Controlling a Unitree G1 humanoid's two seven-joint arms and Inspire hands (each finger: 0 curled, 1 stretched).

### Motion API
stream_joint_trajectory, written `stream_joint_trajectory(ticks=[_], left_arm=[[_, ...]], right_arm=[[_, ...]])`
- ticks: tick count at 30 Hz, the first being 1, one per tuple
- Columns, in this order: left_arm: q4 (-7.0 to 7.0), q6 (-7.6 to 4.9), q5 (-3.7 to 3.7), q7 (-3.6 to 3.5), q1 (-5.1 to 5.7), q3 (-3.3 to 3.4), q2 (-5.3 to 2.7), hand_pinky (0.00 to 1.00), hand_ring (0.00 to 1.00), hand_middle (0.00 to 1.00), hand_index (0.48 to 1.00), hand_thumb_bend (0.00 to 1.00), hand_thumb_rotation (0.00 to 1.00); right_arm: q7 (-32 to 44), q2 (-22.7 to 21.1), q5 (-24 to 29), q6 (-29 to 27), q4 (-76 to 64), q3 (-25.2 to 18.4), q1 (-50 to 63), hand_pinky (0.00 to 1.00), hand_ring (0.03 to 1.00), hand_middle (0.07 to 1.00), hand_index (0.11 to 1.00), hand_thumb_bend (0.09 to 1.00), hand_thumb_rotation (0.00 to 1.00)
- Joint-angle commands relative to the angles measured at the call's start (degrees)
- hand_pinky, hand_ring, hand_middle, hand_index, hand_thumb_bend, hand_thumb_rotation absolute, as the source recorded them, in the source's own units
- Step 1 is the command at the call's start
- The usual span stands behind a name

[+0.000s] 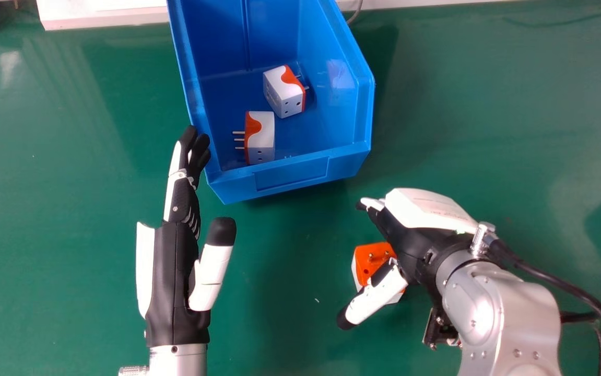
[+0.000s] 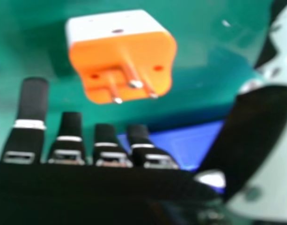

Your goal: Pick all objects and put in blue box

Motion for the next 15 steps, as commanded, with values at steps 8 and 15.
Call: stream_joint_trajectory(ticks=[8, 15], left_arm=[[-0.07, -1.09, -0.07, -0.19, -0.60, -0.19, 0.14, 0.99, 0.94, 0.95, 0.949, 0.92, 0.96], [-0.44, -0.63, -0.20, -0.37, -0.41, -0.14, 0.31, 0.99, 0.94, 0.95, 0.949, 0.92, 0.96]], right_arm=[[-1.85, 2.15, 0.10, -0.08, 3.76, -0.05, -1.49, 0.71, 0.952, 0.980, 0.919, 0.913, 0.26], [-1.23, 2.77, -0.95, -0.03, 5.80, 1.82, -2.19, 0.68, 0.949, 0.983, 0.910, 0.914, 0.27]])
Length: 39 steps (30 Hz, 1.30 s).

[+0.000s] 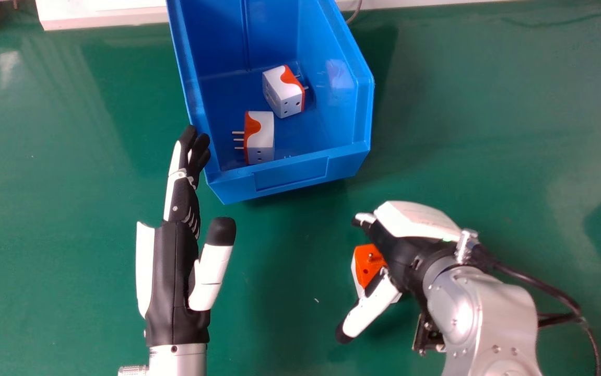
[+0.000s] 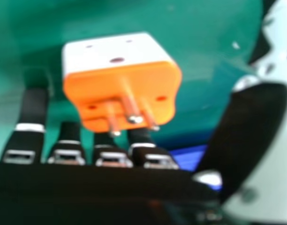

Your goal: Pick all objects and put in blue box

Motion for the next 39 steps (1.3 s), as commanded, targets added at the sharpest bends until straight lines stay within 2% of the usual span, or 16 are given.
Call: stream_joint_trajectory(ticks=[1, 6, 7, 13, 19, 29, 30, 32, 33, 34, 37, 38, 39], left_arm=[[-0.46, -0.71, -0.01, -0.09, -0.37, -0.08, 0.16, 0.99, 0.94, 0.95, 0.949, 0.93, 0.96], [-0.27, -1.11, 0.00, -0.08, -0.35, -0.11, 0.08, 0.99, 0.94, 0.95, 0.949, 0.92, 0.96], [-0.23, -1.09, 0.00, -0.09, -0.33, -0.11, 0.08, 0.99, 0.94, 0.95, 0.949, 0.92, 0.96], [-0.56, -0.92, -0.02, -0.11, 0.00, -0.17, -0.03, 0.99, 0.94, 0.95, 0.948, 0.93, 0.95], [-0.60, -0.93, -0.33, -0.47, 0.03, -0.28, 0.12, 0.99, 0.94, 0.95, 0.949, 0.93, 0.95], [-0.15, -1.26, -0.25, -0.29, -0.07, 0.04, 0.07, 0.99, 0.94, 0.95, 0.948, 0.92, 0.95], [-0.08, -1.29, -0.30, -0.32, -0.11, 0.04, 0.07, 0.99, 0.94, 0.94, 0.948, 0.92, 0.95], [-0.15, -1.18, -0.18, -0.24, -0.07, 0.08, 0.07, 0.99, 0.94, 0.94, 0.947, 0.92, 0.95], [-0.21, -1.15, -0.07, -0.16, -0.04, 0.12, 0.06, 0.99, 0.94, 0.94, 0.947, 0.92, 0.95], [-0.26, -1.12, -0.08, -0.17, -0.01, 0.12, 0.05, 0.99, 0.94, 0.94, 0.947, 0.92, 0.96], [-0.21, -1.16, -0.06, -0.20, -0.01, 0.12, 0.10, 0.99, 0.94, 0.94, 0.947, 0.92, 0.96], [-0.17, -1.21, -0.01, -0.19, -0.04, 0.13, 0.12, 0.99, 0.94, 0.94, 0.947, 0.92, 0.96], [-0.17, -1.17, -0.05, -0.22, -0.08, 0.13, 0.15, 0.99, 0.94, 0.94, 0.947, 0.92, 0.96]], right_arm=[[-0.13, 0.98, -0.85, 0.26, -0.09, 0.44, -1.00, 0.67, 0.947, 0.983, 0.907, 0.914, 0.27], [0.48, 1.32, -2.37, 0.67, 0.79, 1.53, -1.29, 0.62, 0.933, 0.978, 0.892, 0.916, 0.28], [0.34, 1.36, -2.47, 0.55, 0.90, 1.61, -1.24, 0.58, 0.916, 0.967, 0.883, 0.919, 0.28], [-0.63, 1.51, -1.76, 0.28, 1.59, 1.42, -1.03, 0.54, 0.891, 0.954, 0.885, 0.918, 0.28], [-1.06, 1.74, -1.64, 0.71, 2.50, 1.34, -1.29, 0.52, 0.884, 0.951, 0.887, 0.916, 0.27], [-3.89, 0.99, -2.07, -0.12, 3.61, 1.78, -0.88, 0.51, 0.853, 0.928, 0.873, 0.913, 0.27], [-4.39, 0.89, -2.43, -0.20, 3.68, 1.96, -0.83, 0.49, 0.822, 0.910, 0.869, 0.913, 0.26], [-4.98, 0.37, -2.57, -0.73, 3.26, 2.18, -0.61, 0.42, 0.699, 0.829, 0.841, 0.909, 0.22], [-6.58, 0.14, -2.89, -1.10, 3.08, 2.41, -0.01, 0.42, 0.699, 0.829, 0.841, 0.909, 0.22], [-7.63, -0.09, -2.84, -1.45, 2.92, 2.46, 0.48, 0.39, 0.641, 0.790, 0.825, 0.906, 0.19], [-10.10, -0.53, -1.58, -2.37, 2.08, 1.94, 1.93, 0.29, 0.458, 0.636, 0.764, 0.738, 0.10], [-10.16, -0.71, -0.87, -2.68, 1.51, 1.55, 2.19, 0.29, 0.458, 0.636, 0.764, 0.738, 0.10], [-10.53, -0.75, -0.16, -2.95, 0.99, 1.15, 2.49, 0.26, 0.415, 0.603, 0.754, 0.701, 0.08]])
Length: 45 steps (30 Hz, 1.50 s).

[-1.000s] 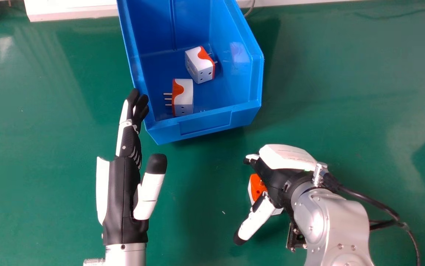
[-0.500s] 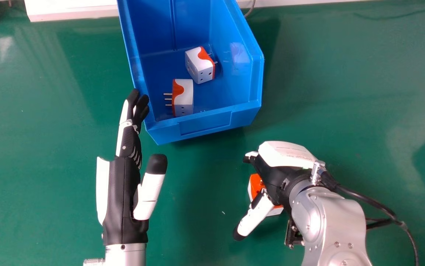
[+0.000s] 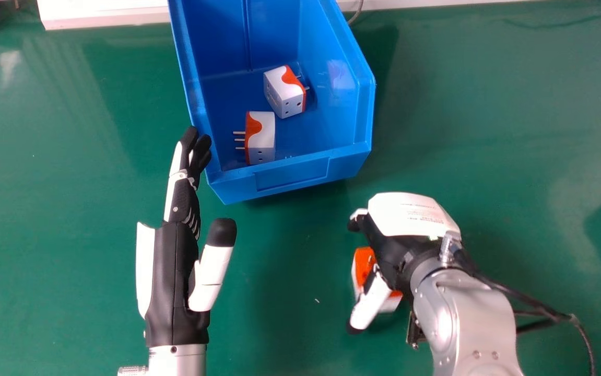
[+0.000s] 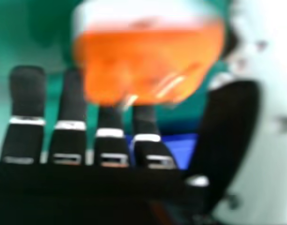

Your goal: Pick all objects and put in blue box

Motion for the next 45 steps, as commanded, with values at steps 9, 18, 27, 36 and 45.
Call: stream_joint_trajectory(ticks=[9, 18, 27, 36, 45], left_arm=[[-0.25, -1.00, -0.15, -0.04, -0.36, -0.10, 0.13, 0.99, 0.94, 0.95, 0.948, 0.93, 0.96], [-0.19, -0.99, -0.43, -0.32, -0.53, -0.19, 0.34, 0.99, 0.94, 0.95, 0.949, 0.92, 0.96], [-0.55, -0.45, -0.65, -0.29, -0.67, -0.25, 0.15, 1.00, 0.95, 0.95, 0.950, 0.92, 0.96], [-0.39, -0.28, -0.39, -0.12, -1.20, -0.17, 0.14, 1.00, 0.94, 0.95, 0.949, 0.93, 0.95], [-0.26, -0.58, -0.55, -0.18, -1.18, -0.26, 0.02, 0.99, 0.94, 0.95, 0.949, 0.93, 0.95]], right_arm=[[-4.16, -0.86, 5.47, -2.34, -3.95, -2.72, 3.06, 0.24, 0.361, 0.520, 0.705, 0.597, 0.03], [-4.69, -0.20, 7.72, -1.31, -3.46, -3.63, 1.98, 0.30, 0.413, 0.493, 0.678, 0.556, 0.00], [-4.92, -0.87, 8.53, -1.67, -2.99, -3.62, 1.17, 0.33, 0.439, 0.483, 0.638, 0.545, 0.00], [-9.79, -0.17, 12.84, -2.60, -5.35, -5.76, 1.91, 0.35, 0.454, 0.486, 0.552, 0.530, 0.00], [-13.25, -0.05, 13.39, -3.02, -12.22, -6.12, 4.15, 0.33, 0.425, 0.486, 0.517, 0.526, 0.00]])
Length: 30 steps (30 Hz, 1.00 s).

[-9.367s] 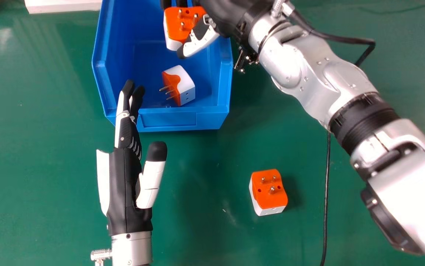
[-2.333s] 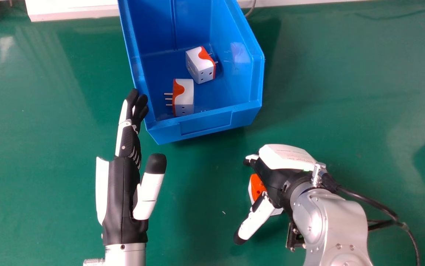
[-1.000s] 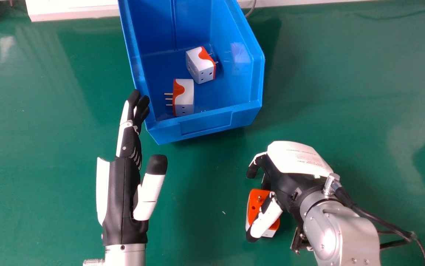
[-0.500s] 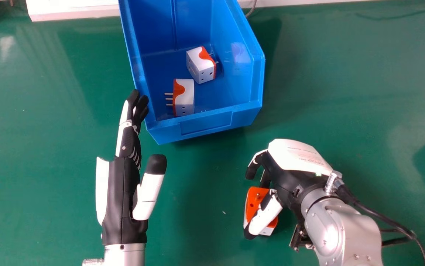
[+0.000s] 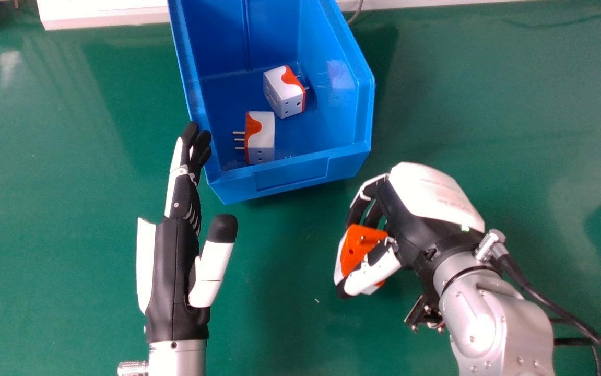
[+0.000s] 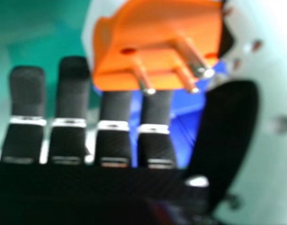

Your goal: Pick all objects and put in blue box

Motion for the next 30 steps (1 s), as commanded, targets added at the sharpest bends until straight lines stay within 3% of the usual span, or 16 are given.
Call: stream_joint_trajectory(ticks=[1, 22, 25, 30], left_arm=[[-0.66, -0.62, -0.04, -0.06, -0.17, -0.24, -0.26, 0.99, 0.94, 0.95, 0.948, 0.93, 0.95], [-0.55, -0.80, -0.22, 0.01, 0.11, -0.18, -0.47, 0.99, 0.94, 0.95, 0.947, 0.92, 0.95], [-0.11, -1.28, -0.07, 0.04, -0.10, -0.18, -0.40, 0.99, 0.94, 0.95, 0.948, 0.92, 0.95], [-0.80, -0.70, -0.01, 0.13, 0.13, -0.27, -0.69, 0.99, 0.94, 0.95, 0.948, 0.92, 0.95]], right_arm=[[-0.94, -0.11, 0.14, -0.92, -3.37, -0.50, 0.43, 0.31, 0.411, 0.482, 0.512, 0.526, 0.00], [-6.83, 0.97, 5.31, -5.29, -7.31, -1.82, 3.52, 0.32, 0.383, 0.503, 0.515, 0.514, 0.00], [-8.57, 1.20, 6.86, -6.38, -7.57, -2.28, 3.93, 0.32, 0.383, 0.503, 0.515, 0.513, 0.00], [-9.85, 0.89, 7.53, -7.48, -8.11, -2.72, 3.69, 0.32, 0.380, 0.499, 0.515, 0.513, 0.00]])
